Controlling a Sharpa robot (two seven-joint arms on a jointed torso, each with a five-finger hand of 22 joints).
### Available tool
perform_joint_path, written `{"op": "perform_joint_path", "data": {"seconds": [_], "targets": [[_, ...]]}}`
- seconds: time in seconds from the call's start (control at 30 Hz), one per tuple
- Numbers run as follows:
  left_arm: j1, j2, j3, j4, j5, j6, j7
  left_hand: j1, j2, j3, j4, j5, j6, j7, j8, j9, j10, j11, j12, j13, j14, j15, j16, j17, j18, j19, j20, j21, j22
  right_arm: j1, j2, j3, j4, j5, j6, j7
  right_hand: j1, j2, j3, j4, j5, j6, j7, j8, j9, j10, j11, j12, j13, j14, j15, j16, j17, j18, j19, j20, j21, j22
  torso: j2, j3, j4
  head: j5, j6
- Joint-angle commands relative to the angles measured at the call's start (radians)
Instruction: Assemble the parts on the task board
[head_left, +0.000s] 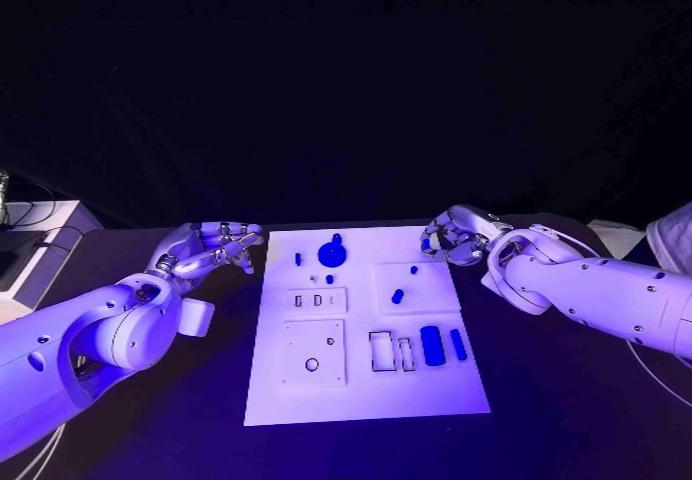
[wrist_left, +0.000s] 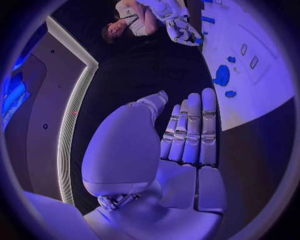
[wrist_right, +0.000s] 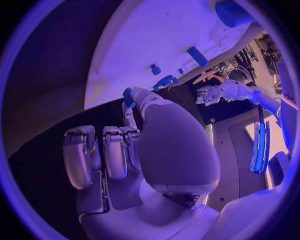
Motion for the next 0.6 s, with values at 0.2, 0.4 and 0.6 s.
{"op": "perform_joint_path", "data": {"seconds": [0.2,0.4,0.6], "targets": [[-0.006,0.009,0.001,-0.004,-0.003,0.015,-0.004,-0.006,-0.003,0.006,0.001,-0.003,0.008,-0.004,0.004,0.003,0.012,0.000,0.005,0.004,-0.001,0.000,0.000,-0.003,0.015,-0.008,-0.001,0.009,0.003,0.021,0.006,0.003,0.126,-0.047,-0.081,-0.138,-0.016,-0.007,0.005,-0.004,-0.007,0.011,-0.002,0.009,0.007,0.105,-0.009,0.002,0.263,0.104,-0.005,0.006,0.263,-0.014,0.105,-0.009,0.006,0.263,-0.005,-0.0033,-0.0042,0.004,-0.003],[-0.018,0.014,0.001,-0.005,-0.015,0.009,-0.020,-0.013,-0.005,0.009,-0.001,-0.004,0.023,-0.012,0.016,0.009,0.060,-0.013,0.036,0.019,0.007,-0.009,0.012,-0.003,0.015,-0.011,-0.006,0.023,0.010,0.012,0.048,-0.002,0.207,-0.071,-0.083,-0.219,-0.019,-0.008,0.006,-0.004,-0.008,0.010,-0.003,0.010,0.008,0.105,-0.010,0.002,0.263,0.104,-0.005,0.006,0.263,-0.014,0.105,-0.009,0.006,0.263,-0.005,-0.0022,-0.0061,0.008,-0.006],[-0.022,0.018,0.001,-0.002,-0.030,0.006,-0.038,-0.022,-0.001,-0.004,-0.011,-0.003,0.032,-0.029,0.045,0.022,0.112,-0.037,0.128,0.079,0.029,-0.029,0.058,0.014,0.015,-0.003,-0.023,0.051,0.024,-0.011,0.094,-0.009,0.264,-0.131,-0.082,-0.310,-0.018,-0.007,0.011,-0.007,-0.003,0.011,-0.003,0.012,0.009,0.105,-0.011,0.002,0.263,0.104,-0.004,0.006,0.263,-0.014,0.105,-0.009,0.006,0.263,-0.005,-0.0034,-0.0013,0.008,-0.012]]}}
